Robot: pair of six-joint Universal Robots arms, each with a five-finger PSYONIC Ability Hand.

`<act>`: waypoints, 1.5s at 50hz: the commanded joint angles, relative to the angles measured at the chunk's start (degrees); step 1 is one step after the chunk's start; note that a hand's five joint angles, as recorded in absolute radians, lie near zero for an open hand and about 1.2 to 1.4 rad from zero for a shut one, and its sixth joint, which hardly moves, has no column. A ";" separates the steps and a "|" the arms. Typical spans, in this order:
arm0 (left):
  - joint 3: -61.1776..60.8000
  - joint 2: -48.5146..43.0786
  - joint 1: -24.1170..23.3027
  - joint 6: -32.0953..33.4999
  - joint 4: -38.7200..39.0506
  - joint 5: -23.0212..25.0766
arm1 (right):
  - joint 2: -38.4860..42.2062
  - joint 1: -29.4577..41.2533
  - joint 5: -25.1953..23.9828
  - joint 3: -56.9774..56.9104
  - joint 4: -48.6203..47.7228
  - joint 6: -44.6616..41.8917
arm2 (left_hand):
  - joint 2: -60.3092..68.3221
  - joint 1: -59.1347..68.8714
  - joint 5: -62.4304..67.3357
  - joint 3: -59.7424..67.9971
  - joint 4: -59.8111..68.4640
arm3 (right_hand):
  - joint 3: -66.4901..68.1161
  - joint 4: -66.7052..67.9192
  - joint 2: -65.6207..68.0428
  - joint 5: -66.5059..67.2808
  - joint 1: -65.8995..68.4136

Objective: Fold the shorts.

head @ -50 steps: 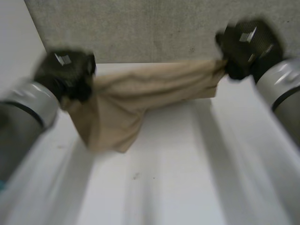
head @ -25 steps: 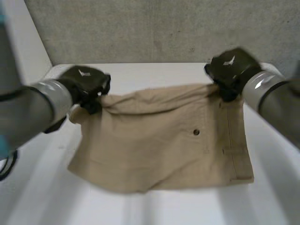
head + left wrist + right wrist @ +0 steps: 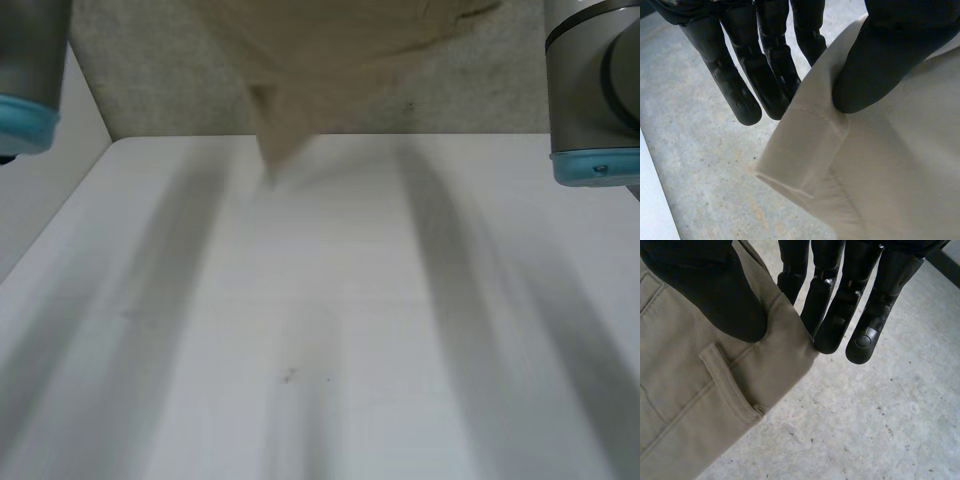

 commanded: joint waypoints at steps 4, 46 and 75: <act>-27.37 10.91 -1.22 -0.46 -0.29 0.02 | -2.56 1.57 -0.51 11.04 8.87 -0.05 | 11.39 15.53 14.81 11.77 11.56 | 12.40 11.76 12.42 14.16 24.80; -63.96 3.53 -12.47 -1.78 -13.91 -7.02 | -1.86 -6.17 -8.95 45.68 34.27 -11.65 | 11.39 15.53 14.81 11.77 11.56 | 12.40 11.76 12.42 14.16 24.80; -20.73 -17.37 -5.70 5.24 -18.22 4.40 | -2.12 -6.08 -10.88 48.58 29.36 -11.74 | -54.03 -49.89 -50.60 -53.64 -53.85 | 12.40 11.76 12.42 14.16 24.80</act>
